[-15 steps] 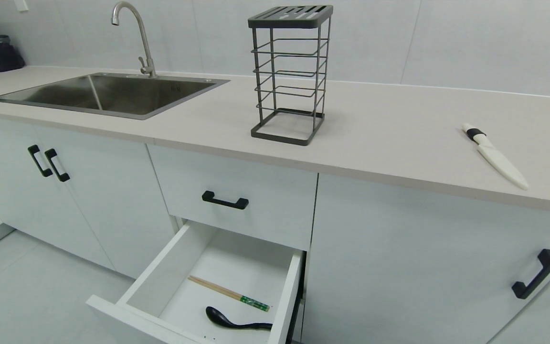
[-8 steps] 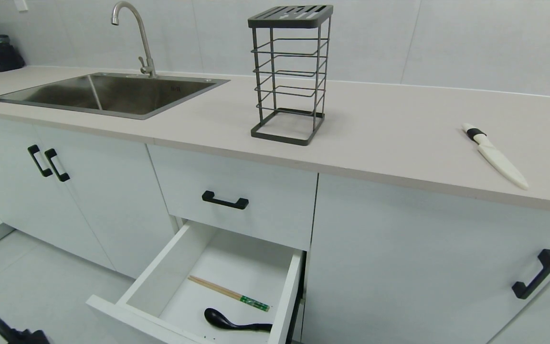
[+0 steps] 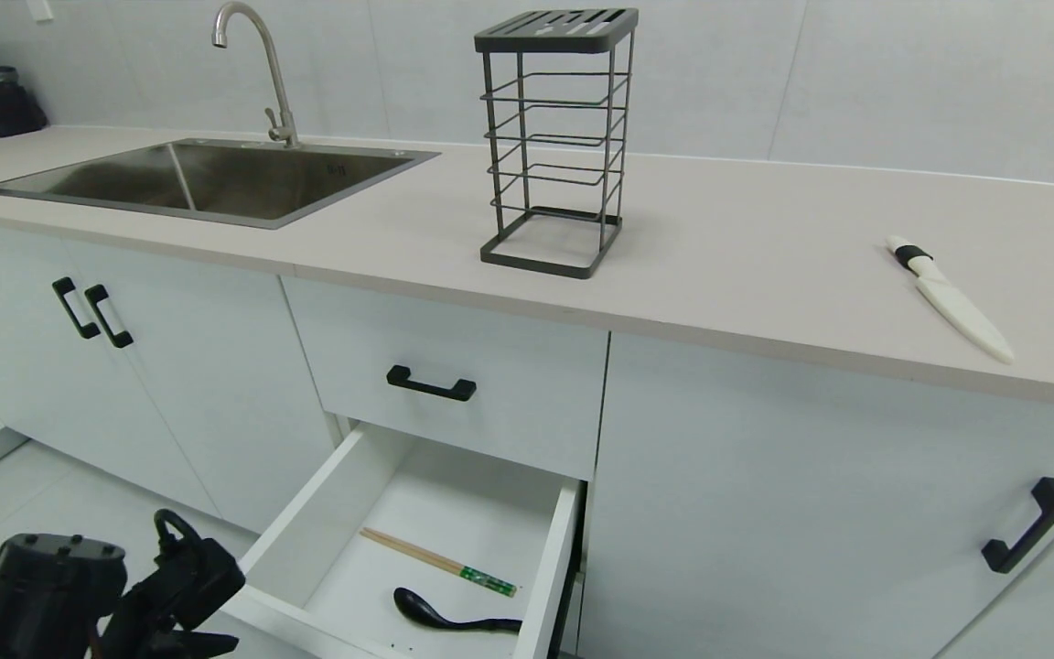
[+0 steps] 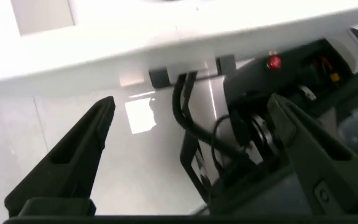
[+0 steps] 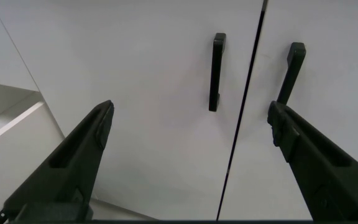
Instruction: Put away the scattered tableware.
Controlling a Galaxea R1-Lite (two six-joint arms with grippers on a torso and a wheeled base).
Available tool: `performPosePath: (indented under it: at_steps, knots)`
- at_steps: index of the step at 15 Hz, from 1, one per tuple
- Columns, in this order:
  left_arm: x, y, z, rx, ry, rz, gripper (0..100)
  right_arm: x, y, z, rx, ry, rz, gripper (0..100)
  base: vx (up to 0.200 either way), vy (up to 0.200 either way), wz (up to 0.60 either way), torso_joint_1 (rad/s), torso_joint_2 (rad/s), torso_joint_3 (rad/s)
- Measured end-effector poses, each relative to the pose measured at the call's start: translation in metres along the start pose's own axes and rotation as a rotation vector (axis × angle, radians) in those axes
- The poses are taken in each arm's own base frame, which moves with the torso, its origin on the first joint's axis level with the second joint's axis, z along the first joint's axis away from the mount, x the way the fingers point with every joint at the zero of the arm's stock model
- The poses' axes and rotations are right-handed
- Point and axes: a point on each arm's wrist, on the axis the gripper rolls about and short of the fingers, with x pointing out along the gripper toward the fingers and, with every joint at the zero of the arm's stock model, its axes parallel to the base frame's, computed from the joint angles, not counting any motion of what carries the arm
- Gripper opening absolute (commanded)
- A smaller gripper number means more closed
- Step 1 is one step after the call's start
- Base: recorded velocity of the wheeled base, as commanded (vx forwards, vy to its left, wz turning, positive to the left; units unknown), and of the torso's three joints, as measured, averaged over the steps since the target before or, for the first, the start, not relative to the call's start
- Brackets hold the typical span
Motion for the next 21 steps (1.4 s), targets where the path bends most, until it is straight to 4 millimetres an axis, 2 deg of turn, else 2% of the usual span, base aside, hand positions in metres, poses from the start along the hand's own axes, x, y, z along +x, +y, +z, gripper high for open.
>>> performPosePath:
  at_steps: [2,5,21]
  knots:
    - [0.013,0.002,0.001,0.002,0.029,0.005,100,0.000,0.000,0.000,0.000,0.000,0.000,100,0.000,0.000,0.00,0.000,0.00,0.000]
    - [0.023,0.004,0.001,-0.006,0.072,0.004,100,0.000,0.000,0.000,0.000,0.000,0.000,100,0.000,0.000,0.00,0.000,0.00,0.000]
    - [0.055,0.020,0.037,0.012,-0.051,0.025,100,0.000,0.000,0.000,0.001,0.000,0.000,100,0.000,0.000,0.00,0.000,0.00,0.000]
